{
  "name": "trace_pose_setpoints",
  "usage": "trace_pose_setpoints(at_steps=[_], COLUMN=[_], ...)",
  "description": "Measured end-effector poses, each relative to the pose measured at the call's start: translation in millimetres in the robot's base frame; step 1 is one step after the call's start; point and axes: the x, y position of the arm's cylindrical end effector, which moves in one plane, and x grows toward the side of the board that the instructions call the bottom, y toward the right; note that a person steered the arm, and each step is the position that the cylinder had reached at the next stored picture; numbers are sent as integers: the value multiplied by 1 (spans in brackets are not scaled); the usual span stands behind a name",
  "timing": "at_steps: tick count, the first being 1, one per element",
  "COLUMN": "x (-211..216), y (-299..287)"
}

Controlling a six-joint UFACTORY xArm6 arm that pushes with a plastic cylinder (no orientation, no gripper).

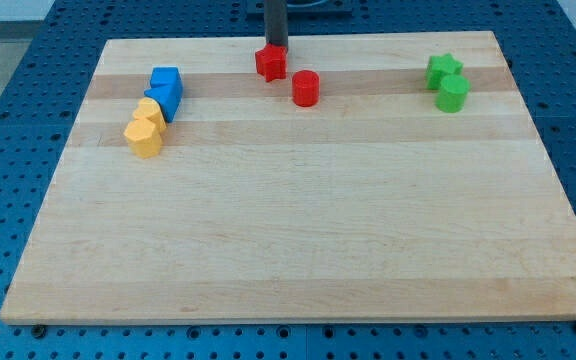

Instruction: Slide the red blocks slightly down

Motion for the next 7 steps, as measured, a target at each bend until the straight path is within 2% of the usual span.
trace_pose_setpoints(at_steps=[5, 7], x=[55, 52], y=[-15, -14])
